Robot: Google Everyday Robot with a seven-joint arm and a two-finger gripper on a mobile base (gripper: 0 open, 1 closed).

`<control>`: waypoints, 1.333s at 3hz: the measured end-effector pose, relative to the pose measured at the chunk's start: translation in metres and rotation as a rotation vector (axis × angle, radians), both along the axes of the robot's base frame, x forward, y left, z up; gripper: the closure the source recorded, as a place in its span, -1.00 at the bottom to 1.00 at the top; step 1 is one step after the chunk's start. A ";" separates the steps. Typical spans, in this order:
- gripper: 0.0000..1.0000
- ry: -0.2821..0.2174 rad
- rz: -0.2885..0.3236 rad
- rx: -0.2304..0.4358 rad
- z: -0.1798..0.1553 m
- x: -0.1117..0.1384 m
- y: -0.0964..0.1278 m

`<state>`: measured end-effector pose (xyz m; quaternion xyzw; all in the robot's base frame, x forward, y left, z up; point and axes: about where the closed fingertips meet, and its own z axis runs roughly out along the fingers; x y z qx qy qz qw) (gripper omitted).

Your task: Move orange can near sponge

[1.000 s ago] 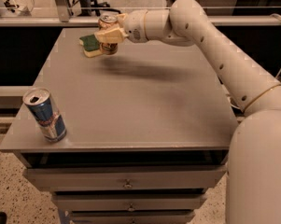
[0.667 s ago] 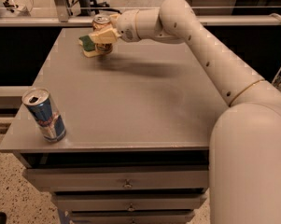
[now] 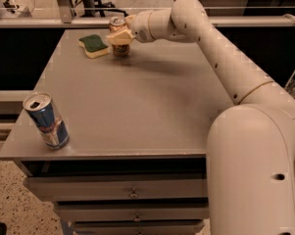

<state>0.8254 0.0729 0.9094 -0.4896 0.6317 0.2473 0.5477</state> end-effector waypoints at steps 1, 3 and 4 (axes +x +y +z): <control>1.00 0.014 0.007 0.005 -0.003 0.002 0.001; 0.22 0.099 0.045 0.009 -0.017 -0.001 0.013; -0.23 0.099 0.045 0.009 -0.014 -0.001 0.013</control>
Offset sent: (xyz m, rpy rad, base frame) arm 0.0022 0.0075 -0.0183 0.0078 0.1361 0.0492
